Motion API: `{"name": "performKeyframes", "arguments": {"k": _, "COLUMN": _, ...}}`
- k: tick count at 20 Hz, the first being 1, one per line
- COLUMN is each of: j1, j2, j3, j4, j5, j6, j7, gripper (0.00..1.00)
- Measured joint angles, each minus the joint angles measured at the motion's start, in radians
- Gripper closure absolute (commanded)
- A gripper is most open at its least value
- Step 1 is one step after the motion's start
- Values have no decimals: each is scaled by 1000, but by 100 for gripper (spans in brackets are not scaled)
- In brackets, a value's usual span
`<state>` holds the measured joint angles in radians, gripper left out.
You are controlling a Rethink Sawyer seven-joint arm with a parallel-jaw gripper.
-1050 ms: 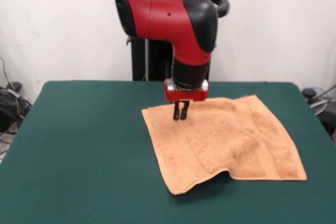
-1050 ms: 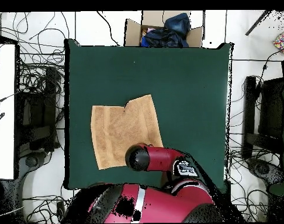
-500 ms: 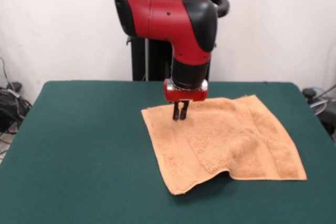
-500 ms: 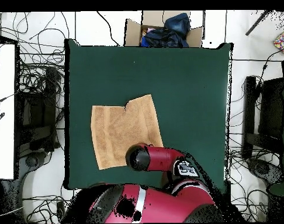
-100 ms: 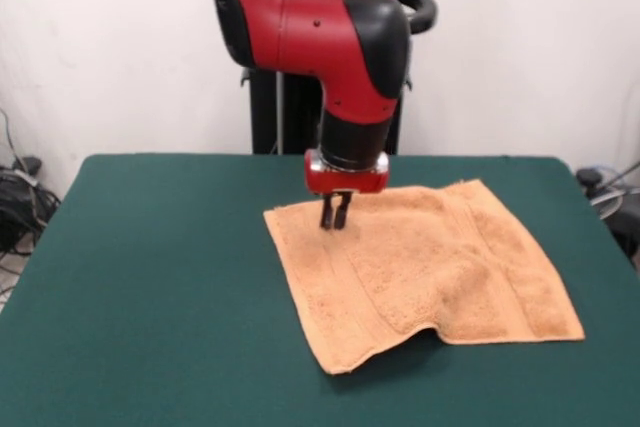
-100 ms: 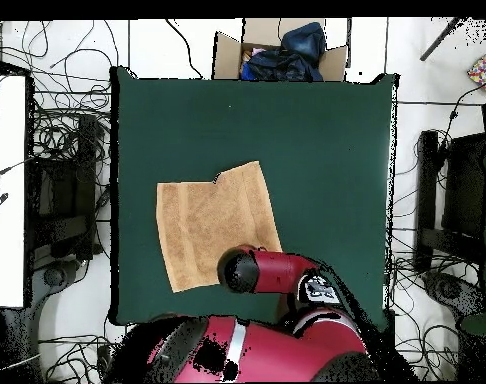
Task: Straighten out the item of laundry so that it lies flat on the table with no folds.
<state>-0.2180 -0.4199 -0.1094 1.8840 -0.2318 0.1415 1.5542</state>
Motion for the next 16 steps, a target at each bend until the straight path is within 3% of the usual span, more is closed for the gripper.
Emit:
{"name": "performKeyframes", "arguments": {"k": 10, "j1": 180, "j2": 74, "j3": -240, "j4": -65, "j5": 5, "j6": -91, "j7": 0, "gripper": 100}}
{"name": "performKeyframes", "arguments": {"k": 16, "j1": 134, "j2": 85, "j3": -257, "j4": -67, "j5": 4, "j6": -133, "j7": 0, "gripper": 100}}
